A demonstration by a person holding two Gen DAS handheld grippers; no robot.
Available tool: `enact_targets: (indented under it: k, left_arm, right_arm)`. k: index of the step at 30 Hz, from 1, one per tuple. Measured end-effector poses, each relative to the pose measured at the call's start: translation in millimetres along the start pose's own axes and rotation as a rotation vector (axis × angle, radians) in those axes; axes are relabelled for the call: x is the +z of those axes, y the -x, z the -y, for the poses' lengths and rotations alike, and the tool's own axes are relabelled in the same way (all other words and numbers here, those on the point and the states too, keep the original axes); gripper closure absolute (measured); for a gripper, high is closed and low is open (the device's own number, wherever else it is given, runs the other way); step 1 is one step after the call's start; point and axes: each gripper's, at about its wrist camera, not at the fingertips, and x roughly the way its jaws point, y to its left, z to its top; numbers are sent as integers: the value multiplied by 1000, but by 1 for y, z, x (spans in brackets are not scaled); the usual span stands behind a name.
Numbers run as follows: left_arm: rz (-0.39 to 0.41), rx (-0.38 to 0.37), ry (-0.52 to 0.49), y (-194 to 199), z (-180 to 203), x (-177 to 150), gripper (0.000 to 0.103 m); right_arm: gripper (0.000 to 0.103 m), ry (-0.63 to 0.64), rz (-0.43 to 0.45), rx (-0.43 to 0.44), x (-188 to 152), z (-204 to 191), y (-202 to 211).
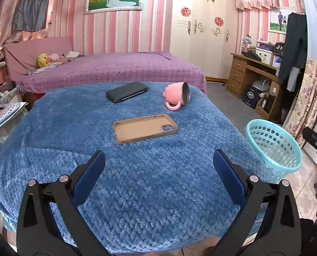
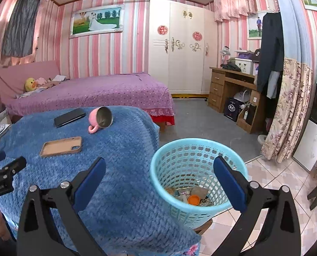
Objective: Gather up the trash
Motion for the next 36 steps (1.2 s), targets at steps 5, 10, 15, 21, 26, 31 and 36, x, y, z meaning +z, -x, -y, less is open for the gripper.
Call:
enact_targets:
  k: [5,10,15,21,26,31,36]
  left_arm:
    - [14,-15,1,1,-4,-2,5]
    - [41,-24,2,4,-4,-1,5]
    - [66,-15,-19,8,-3,-1,5]
    - [79,-8,-24,10,-6,0,5]
    - [82,-15,-20,11,-8,1,5]
    - [83,-20,-22,10,-9,0,5]
    - [79,-29,-27,9,-8,1,5]
  right_arm:
    - [5,14,-14,13,-9,-14,1]
    - [5,31,-6,10,-12,-28,3]
    - [5,50,6,0,-13,-39,4]
    - [5,40,19,-3,-10,-41,4]
    - [5,50,27,-10,-10,-44,2]
    - [5,52,28,-12,-10,-45,2]
    - [5,55,33,-20,-10,-45,0]
